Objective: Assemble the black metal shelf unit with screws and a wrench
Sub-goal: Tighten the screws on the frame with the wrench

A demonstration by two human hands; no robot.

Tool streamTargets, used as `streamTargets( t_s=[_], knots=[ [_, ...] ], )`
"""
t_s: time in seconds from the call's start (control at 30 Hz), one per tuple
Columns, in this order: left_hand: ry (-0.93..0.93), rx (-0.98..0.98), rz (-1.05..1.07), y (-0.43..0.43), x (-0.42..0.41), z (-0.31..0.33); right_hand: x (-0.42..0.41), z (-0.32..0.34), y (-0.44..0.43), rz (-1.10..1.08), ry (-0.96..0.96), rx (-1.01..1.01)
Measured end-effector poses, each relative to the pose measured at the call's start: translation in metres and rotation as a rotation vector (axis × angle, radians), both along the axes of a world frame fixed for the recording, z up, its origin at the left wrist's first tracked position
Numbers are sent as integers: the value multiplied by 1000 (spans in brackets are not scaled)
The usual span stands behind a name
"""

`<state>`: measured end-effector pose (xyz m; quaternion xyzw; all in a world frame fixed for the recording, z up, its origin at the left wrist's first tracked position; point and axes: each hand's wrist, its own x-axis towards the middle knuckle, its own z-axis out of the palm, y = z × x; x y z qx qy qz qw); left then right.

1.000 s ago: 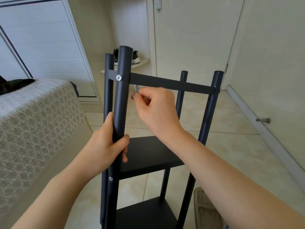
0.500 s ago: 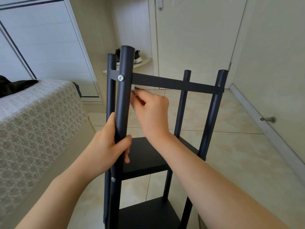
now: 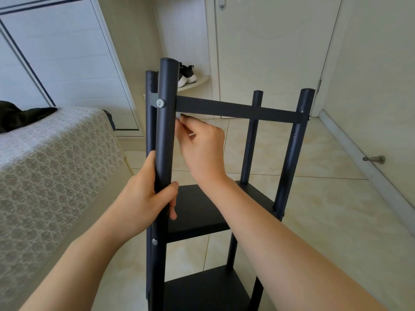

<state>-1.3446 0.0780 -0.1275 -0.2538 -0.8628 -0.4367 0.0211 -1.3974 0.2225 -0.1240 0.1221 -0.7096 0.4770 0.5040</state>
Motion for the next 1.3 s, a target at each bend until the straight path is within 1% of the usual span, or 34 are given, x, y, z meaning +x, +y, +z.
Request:
streamTargets(
  t_s=[0.13, 0.23, 0.43, 0.6, 0.7, 0.8, 0.87, 0.93, 1.07, 1.13, 1.2, 1.3],
  knots=[
    [-9, -1, -5, 0, -1, -1, 11, -6, 9, 81, -174, 122],
    [-4, 18, -21, 0, -1, -1, 21, -8, 22, 111, -270, 200],
    [-9, 26, -37, 0, -3, -1, 46, -8, 55, 103, -409, 283],
    [-24, 35, -29, 0, -5, -3, 62, -17, 84, 152, -641, 333],
    [-32, 35, -10, 2, -4, -2, 70, -23, 103, 109, -757, 359],
    [-34, 44, 5, 2, -2, -2, 76, -24, 120, -33, -737, 391],
    [-33, 47, 7, 2, -1, -1, 78, -23, 131, -147, -715, 375],
    [-36, 52, 7, 1, 0, -1, 77, -25, 142, -236, -741, 331],
    [-28, 59, 19, 0, -2, -3, 74, -32, 162, -318, -773, 172],
    [-24, 61, 25, 0, -4, -3, 73, -36, 169, -341, -765, 127],
    [-32, 62, 18, -1, -5, -3, 71, -38, 174, -318, -772, 31],
    [-35, 62, -6, 0, -3, -4, 67, -37, 177, -182, -832, -203]
  ],
)
